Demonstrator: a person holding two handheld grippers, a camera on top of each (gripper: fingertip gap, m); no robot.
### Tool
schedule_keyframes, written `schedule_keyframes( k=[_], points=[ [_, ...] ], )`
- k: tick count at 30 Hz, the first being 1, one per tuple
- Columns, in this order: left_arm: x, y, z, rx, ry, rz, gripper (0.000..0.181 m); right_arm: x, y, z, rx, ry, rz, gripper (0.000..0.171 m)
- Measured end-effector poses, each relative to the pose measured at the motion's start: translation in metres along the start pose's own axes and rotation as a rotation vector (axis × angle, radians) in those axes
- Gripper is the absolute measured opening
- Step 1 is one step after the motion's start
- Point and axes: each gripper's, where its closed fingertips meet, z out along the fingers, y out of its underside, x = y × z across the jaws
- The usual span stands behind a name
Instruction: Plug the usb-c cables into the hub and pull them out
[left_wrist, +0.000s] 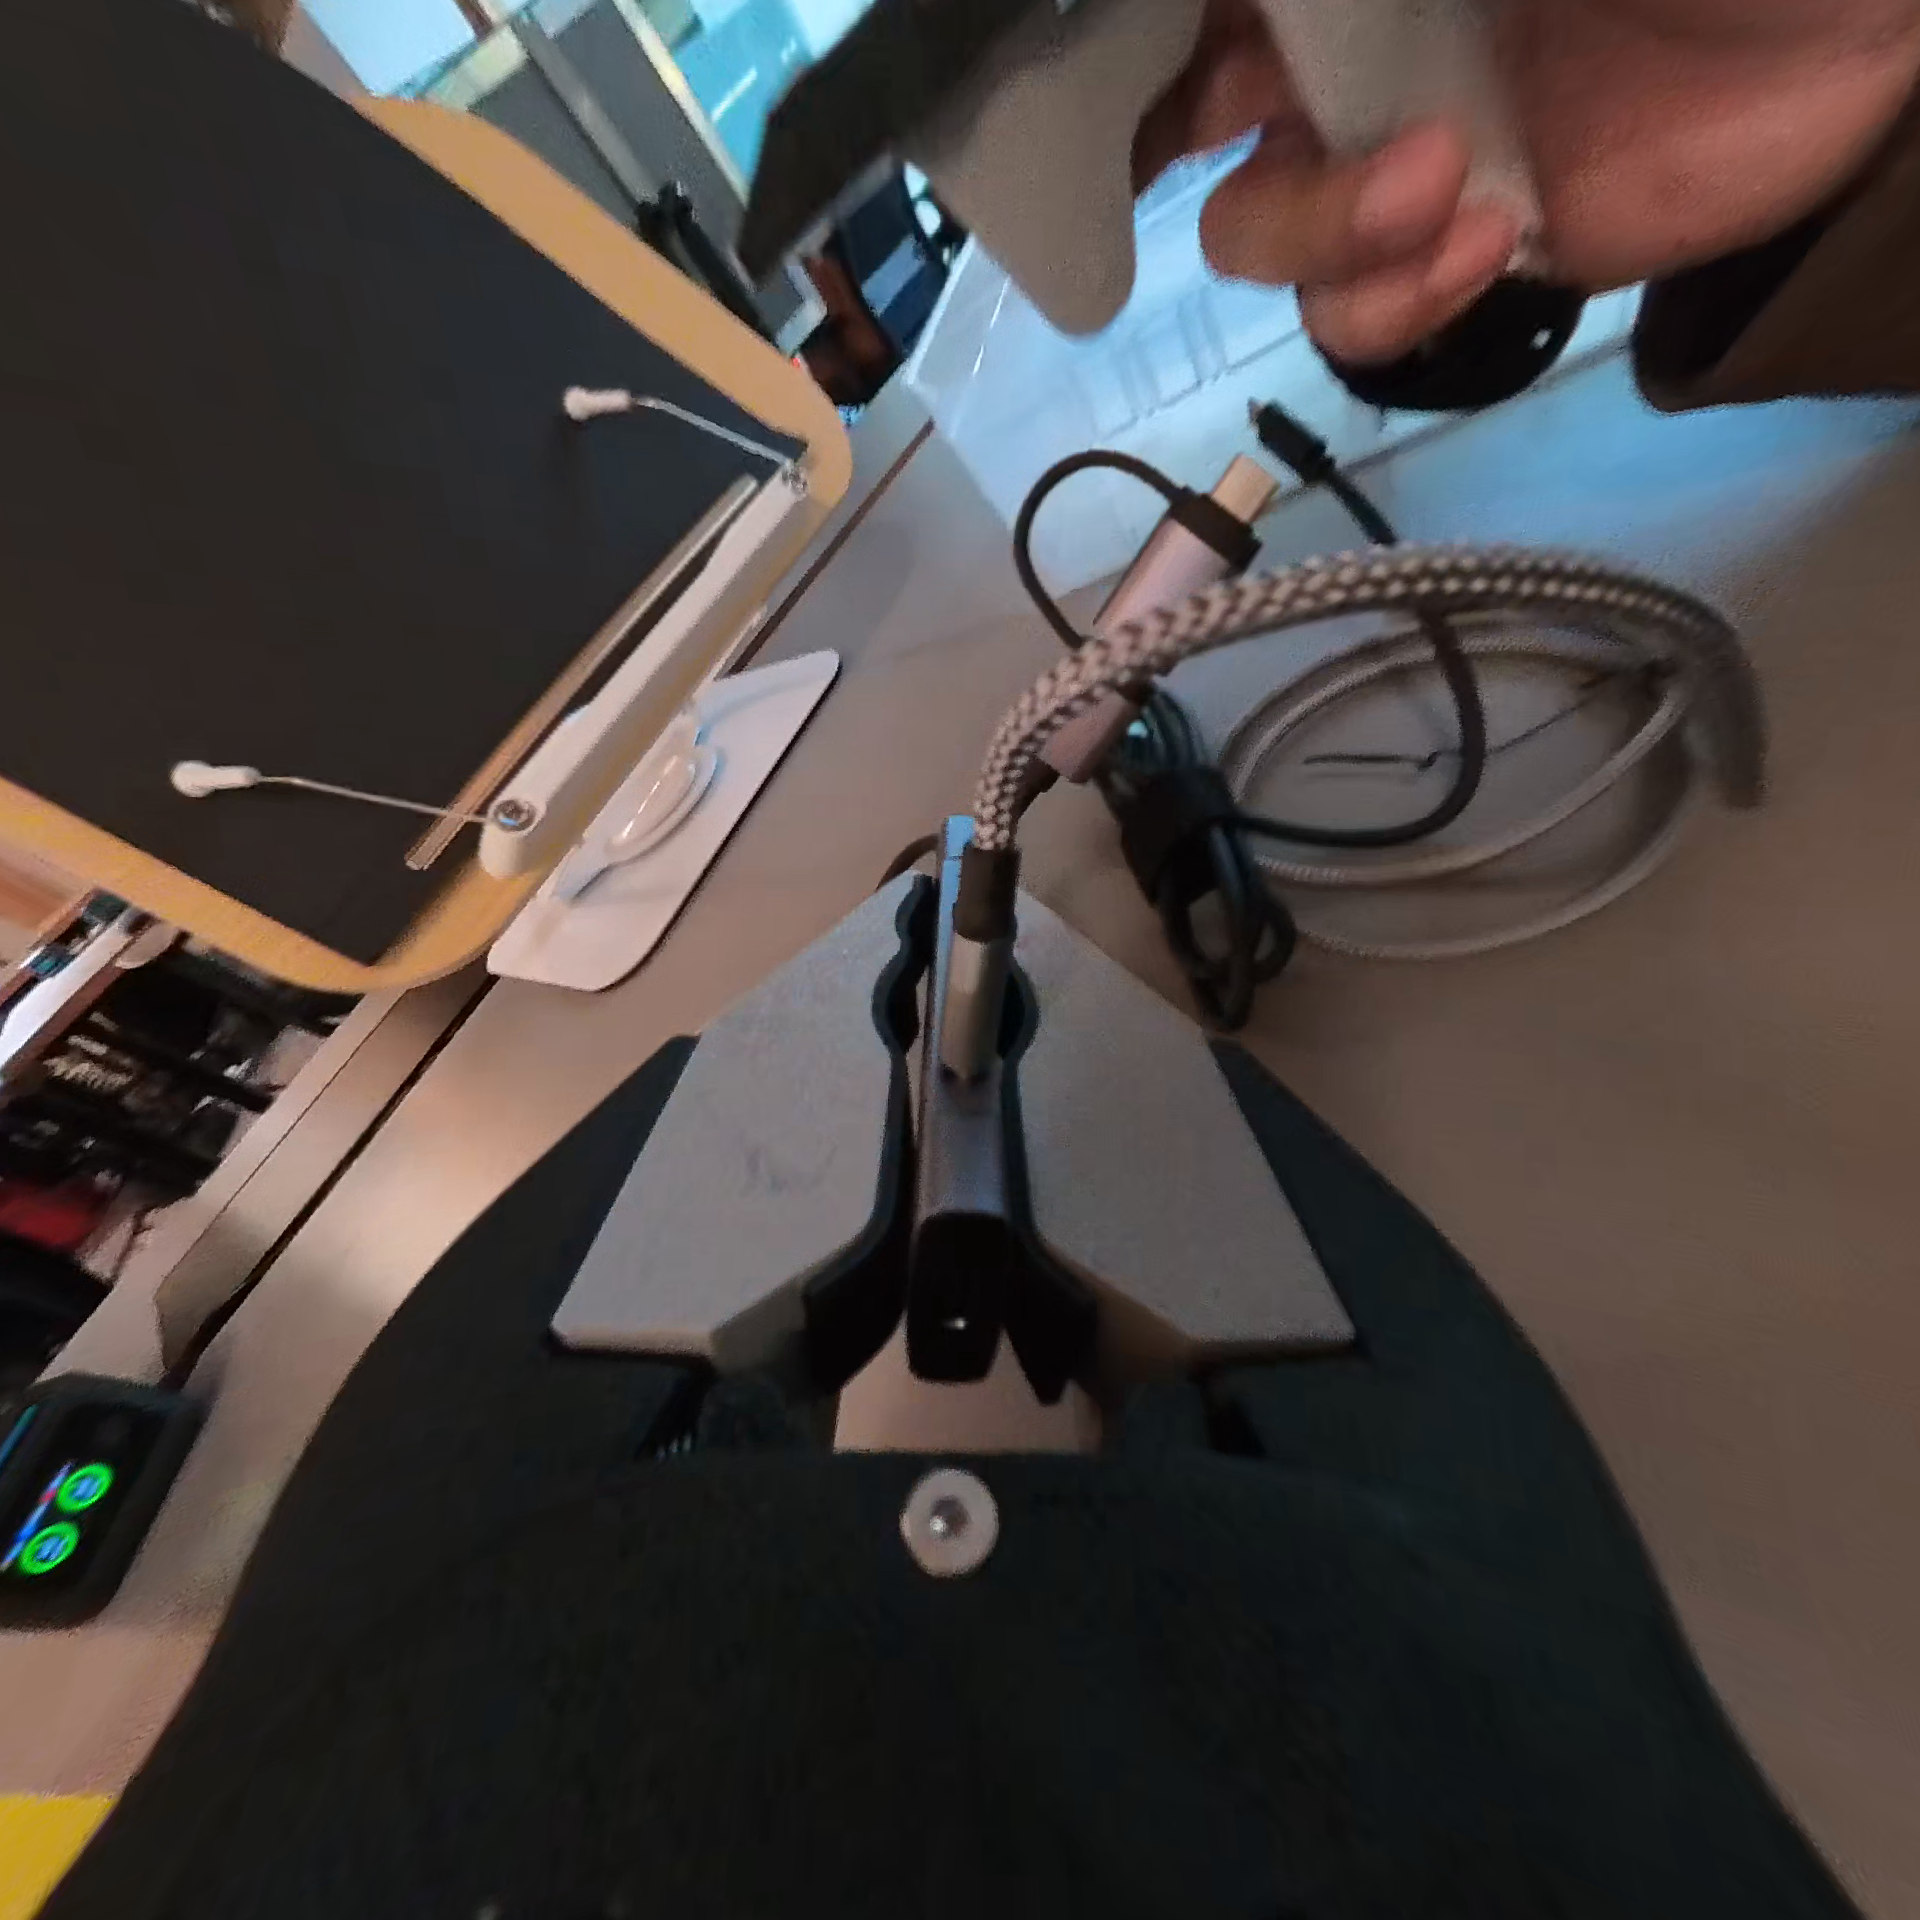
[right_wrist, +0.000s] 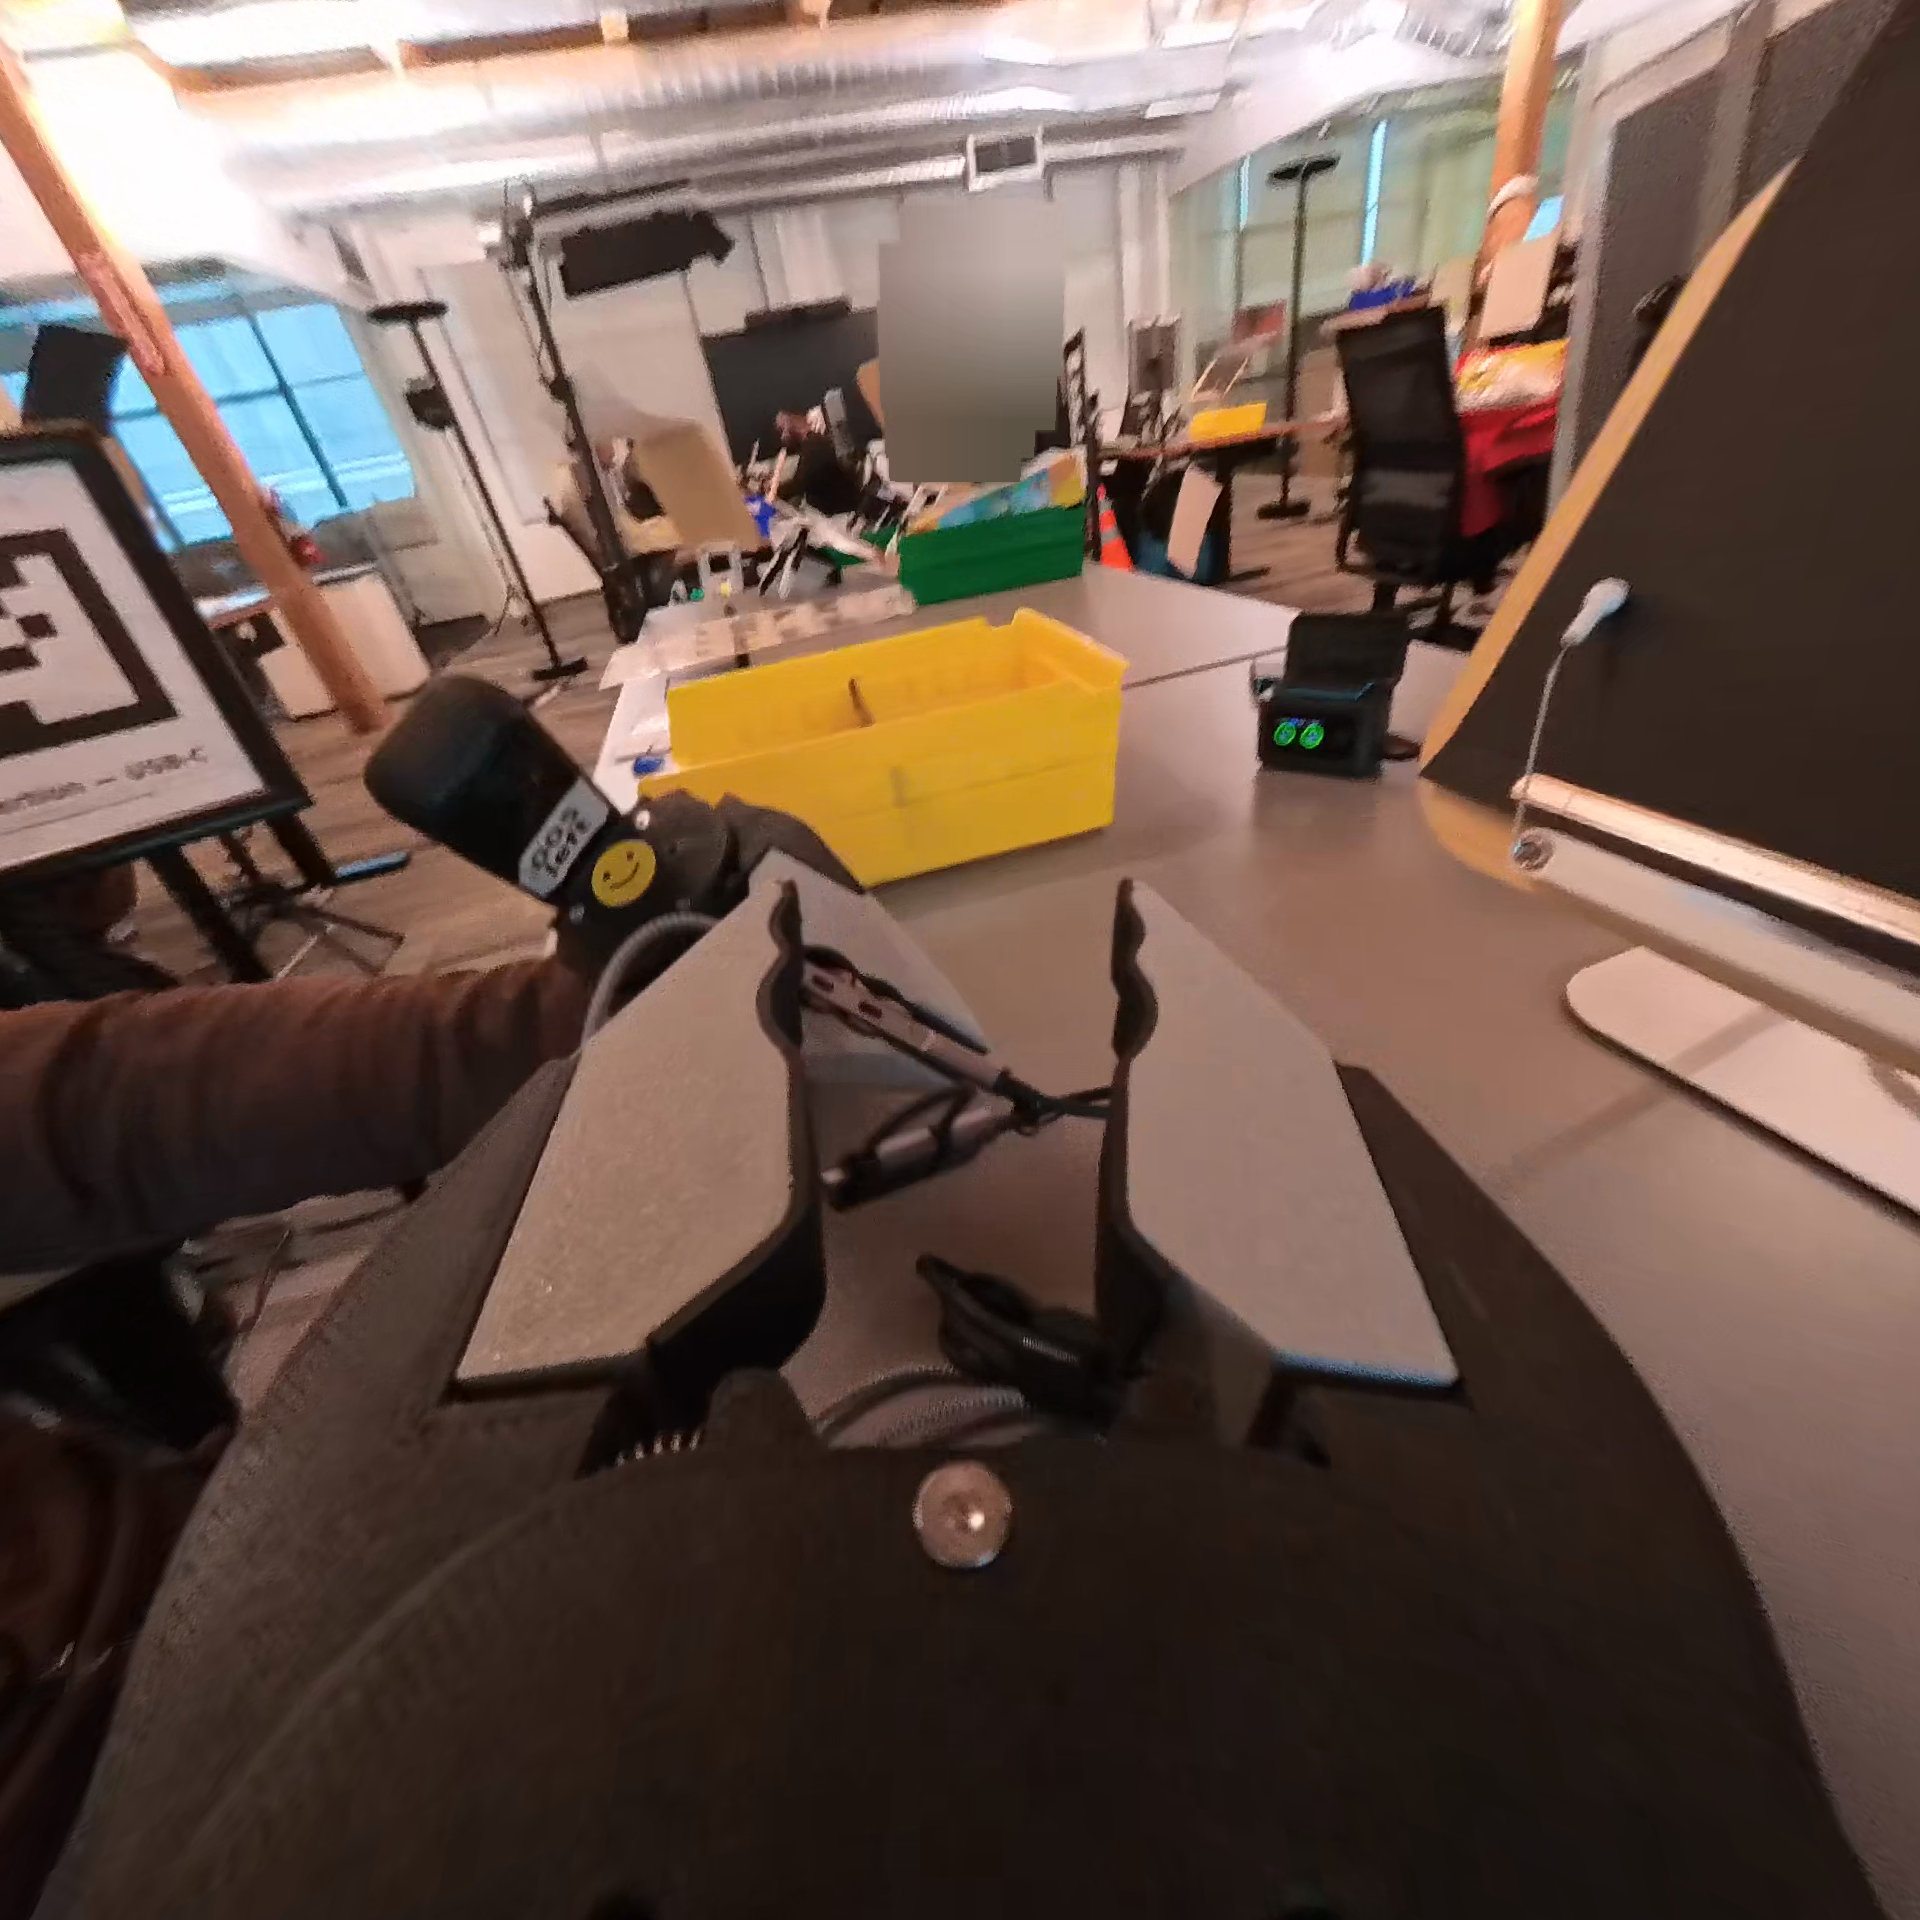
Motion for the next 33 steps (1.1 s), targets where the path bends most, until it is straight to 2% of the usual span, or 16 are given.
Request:
schedule_keyframes(
  k=[1, 6, 10, 13, 18, 24, 28, 33],
  points=[
    [0.002, -0.004, -0.001, 0.023, 0.015, -0.010, 0.007, -0.001, 0.005, 0.001, -0.031, -0.013, -0.003, 0.058],
    [0.009, -0.009, -0.004, 0.056, 0.046, 0.002, 0.007, -0.015, 0.036, 0.008, -0.216, -0.060, -0.155, 0.062],
    [0.012, -0.012, -0.004, 0.068, 0.052, 0.013, 0.007, -0.019, 0.078, 0.018, -0.423, -0.080, -0.183, 0.063],
    [0.010, -0.009, -0.004, 0.044, 0.043, 0.021, 0.007, -0.001, 0.102, 0.023, -0.549, 0.026, -0.242, 0.043],
    [0.011, -0.006, -0.004, 0.032, 0.060, 0.001, 0.007, 0.011, 0.098, 0.021, -0.563, 0.132, -0.352, 0.004],
    [0.001, -0.005, 0.000, 0.041, -0.005, -0.041, 0.009, 0.018, 0.078, 0.018, -0.500, 0.229, -0.412, 0.003],
    [0.001, 0.004, 0.002, -0.004, 0.050, -0.165, 0.017, 0.020, 0.069, 0.016, -0.456, 0.245, -0.401, 0.003],
    [-0.001, 0.006, 0.001, -0.031, -0.008, -0.045, 0.006, 0.019, 0.075, 0.016, -0.473, 0.213, -0.376, 0.003]
  ],
)
